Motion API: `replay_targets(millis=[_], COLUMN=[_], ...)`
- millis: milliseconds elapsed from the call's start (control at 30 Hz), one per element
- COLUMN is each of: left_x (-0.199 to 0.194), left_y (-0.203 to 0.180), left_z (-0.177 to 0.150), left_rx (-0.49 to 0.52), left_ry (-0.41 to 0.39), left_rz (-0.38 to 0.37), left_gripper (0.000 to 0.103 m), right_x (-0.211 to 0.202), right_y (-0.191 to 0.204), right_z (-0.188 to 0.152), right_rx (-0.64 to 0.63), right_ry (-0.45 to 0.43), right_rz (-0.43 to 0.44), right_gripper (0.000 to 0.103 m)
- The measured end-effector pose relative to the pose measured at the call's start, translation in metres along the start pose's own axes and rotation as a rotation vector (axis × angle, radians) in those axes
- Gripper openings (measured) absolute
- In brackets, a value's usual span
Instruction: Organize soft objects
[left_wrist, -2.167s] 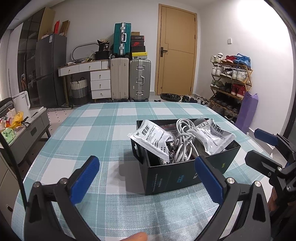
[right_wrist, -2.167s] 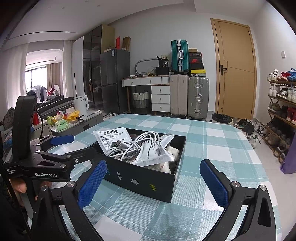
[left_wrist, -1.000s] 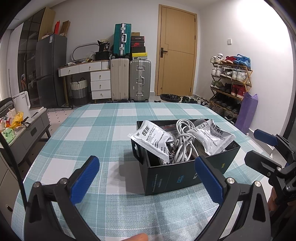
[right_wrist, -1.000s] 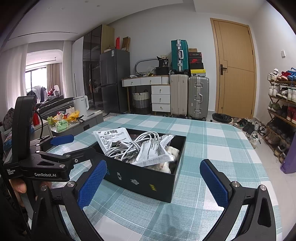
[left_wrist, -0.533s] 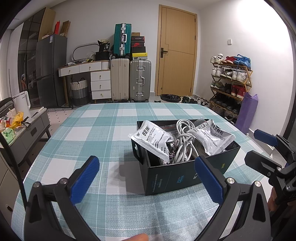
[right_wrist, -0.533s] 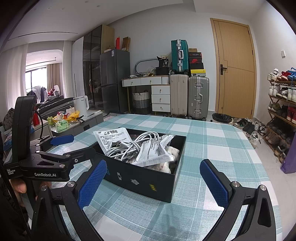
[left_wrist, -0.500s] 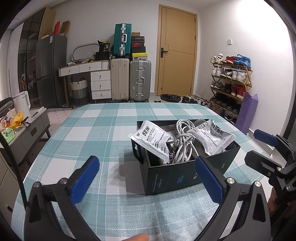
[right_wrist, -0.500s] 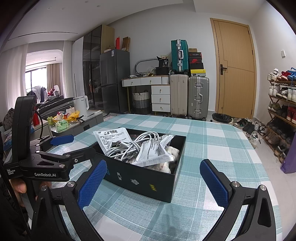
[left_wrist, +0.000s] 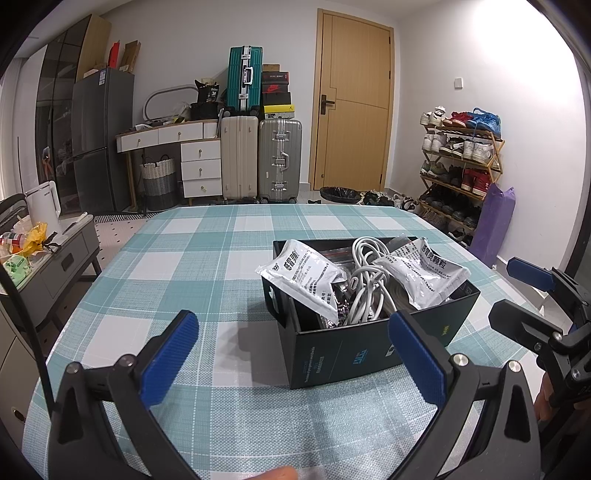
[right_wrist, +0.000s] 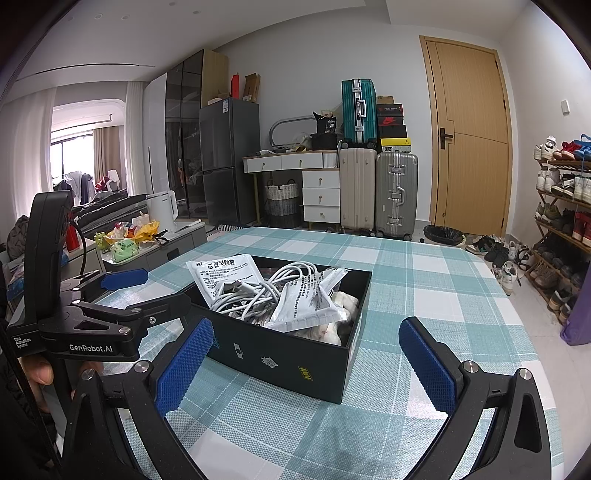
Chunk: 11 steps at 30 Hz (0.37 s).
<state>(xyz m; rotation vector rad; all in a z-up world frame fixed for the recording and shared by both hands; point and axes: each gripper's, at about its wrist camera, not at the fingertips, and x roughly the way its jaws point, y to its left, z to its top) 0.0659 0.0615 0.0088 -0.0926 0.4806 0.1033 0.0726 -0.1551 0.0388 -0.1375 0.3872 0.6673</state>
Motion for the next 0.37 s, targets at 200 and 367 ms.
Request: replay_targets(millis=[200,367], left_x=[-0.0006,-0.0021], left_y=[0.0,-0.0006], left_z=[0.0002,0.0017], left_rx=[0.0,0.002], left_ry=[-0.002,-0.008], left_rz=[-0.002,-0.002], left_gripper=[0.103,0.103], right_x=[-0.0003,-0.0005], right_y=[-0.0002,-0.0003], right_z=[0.0,0.0001], right_rx=[0.0,0.001], right_ry=[0.001,0.001], right_rz=[0.0,0.0], right_gripper=[0.102,0.102])
